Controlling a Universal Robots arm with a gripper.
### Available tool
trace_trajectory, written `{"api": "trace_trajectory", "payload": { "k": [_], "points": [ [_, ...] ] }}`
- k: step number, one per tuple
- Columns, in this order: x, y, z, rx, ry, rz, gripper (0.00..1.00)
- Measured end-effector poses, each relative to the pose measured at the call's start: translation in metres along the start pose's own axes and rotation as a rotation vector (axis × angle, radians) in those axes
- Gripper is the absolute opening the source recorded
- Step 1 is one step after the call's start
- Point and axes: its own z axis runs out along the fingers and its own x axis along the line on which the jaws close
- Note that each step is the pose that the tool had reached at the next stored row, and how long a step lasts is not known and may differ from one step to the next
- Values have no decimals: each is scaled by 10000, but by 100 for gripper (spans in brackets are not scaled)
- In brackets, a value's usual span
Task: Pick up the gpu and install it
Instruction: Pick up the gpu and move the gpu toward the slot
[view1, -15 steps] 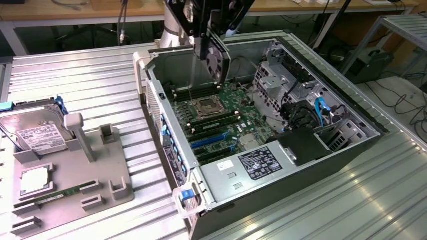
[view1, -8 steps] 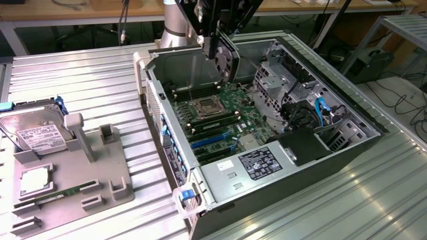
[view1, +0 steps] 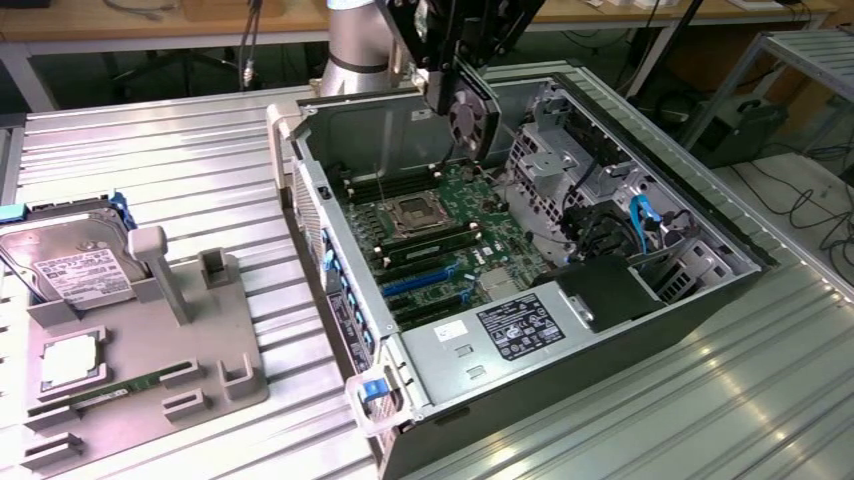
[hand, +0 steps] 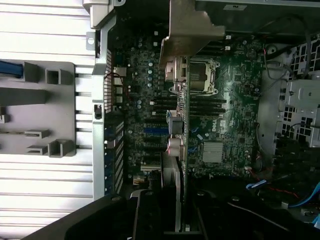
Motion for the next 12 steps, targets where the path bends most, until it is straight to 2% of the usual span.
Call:
{"api": "trace_trajectory", "payload": {
  "k": [12],
  "points": [
    [-191,-8,6,-1,0,1,28]
  ]
}}
